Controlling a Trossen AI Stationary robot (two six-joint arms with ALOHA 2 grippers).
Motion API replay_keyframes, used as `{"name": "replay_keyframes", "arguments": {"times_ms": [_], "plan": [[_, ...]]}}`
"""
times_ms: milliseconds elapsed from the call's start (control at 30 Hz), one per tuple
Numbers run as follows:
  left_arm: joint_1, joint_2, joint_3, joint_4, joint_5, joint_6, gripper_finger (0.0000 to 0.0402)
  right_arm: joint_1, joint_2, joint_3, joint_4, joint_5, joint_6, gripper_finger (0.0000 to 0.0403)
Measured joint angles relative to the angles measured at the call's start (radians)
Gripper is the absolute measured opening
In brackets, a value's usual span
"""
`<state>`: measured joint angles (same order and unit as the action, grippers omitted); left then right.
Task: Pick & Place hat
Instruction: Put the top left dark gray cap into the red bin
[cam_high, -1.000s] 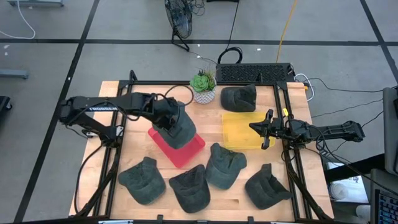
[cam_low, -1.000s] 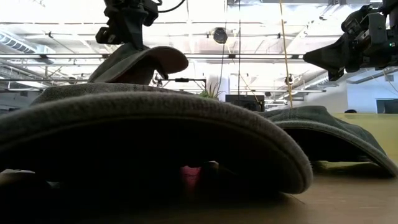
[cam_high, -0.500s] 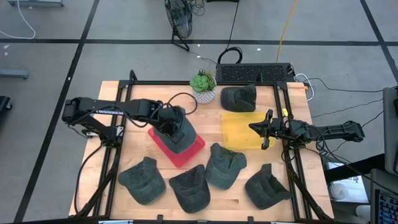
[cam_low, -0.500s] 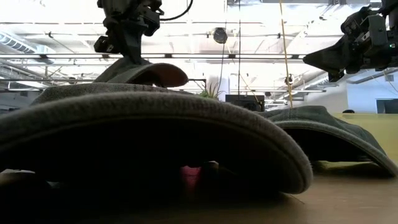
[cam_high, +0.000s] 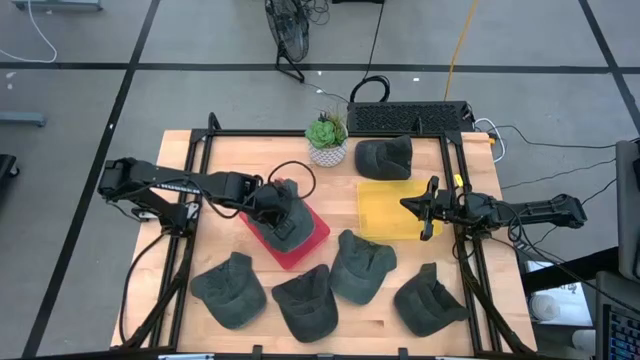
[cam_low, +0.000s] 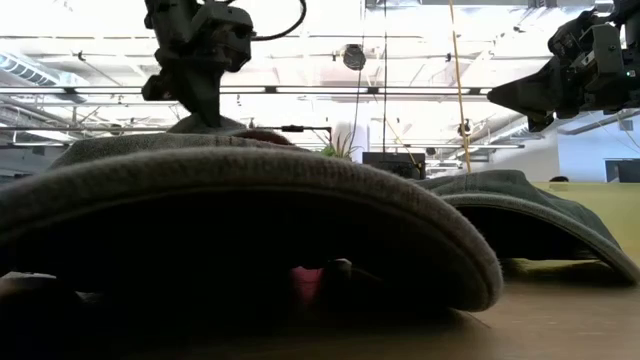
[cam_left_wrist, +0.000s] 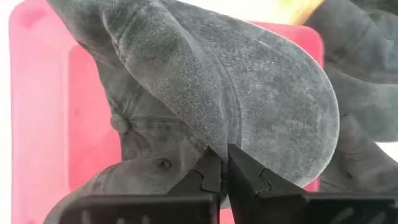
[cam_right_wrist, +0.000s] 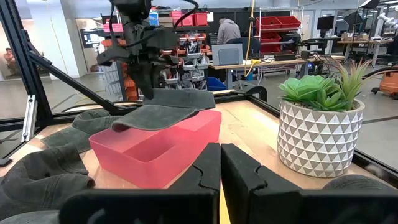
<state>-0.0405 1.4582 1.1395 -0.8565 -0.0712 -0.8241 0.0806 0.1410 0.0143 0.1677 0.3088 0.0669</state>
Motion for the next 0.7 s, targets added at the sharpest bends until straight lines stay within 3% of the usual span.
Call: {"name": "replay_keyframes", "arguments": {"times_ms": [200,600,700], "plan": [[0.001,0.0,-0.07,0.049,-0.005,-0.043,0.005,0.0,0.0,0.0,0.0,0.0,0.0,0.0],[0.004,0.0,-0.118,0.147,-0.008,-0.053,0.0031,0.0,0.0,0.0,0.0,0.001,0.0,0.0],[0.025,0.0,-0.099,0.194,-0.008,0.052,0.003,0.0,0.0,0.0,0.0,0.001,0.0,0.0]]}}
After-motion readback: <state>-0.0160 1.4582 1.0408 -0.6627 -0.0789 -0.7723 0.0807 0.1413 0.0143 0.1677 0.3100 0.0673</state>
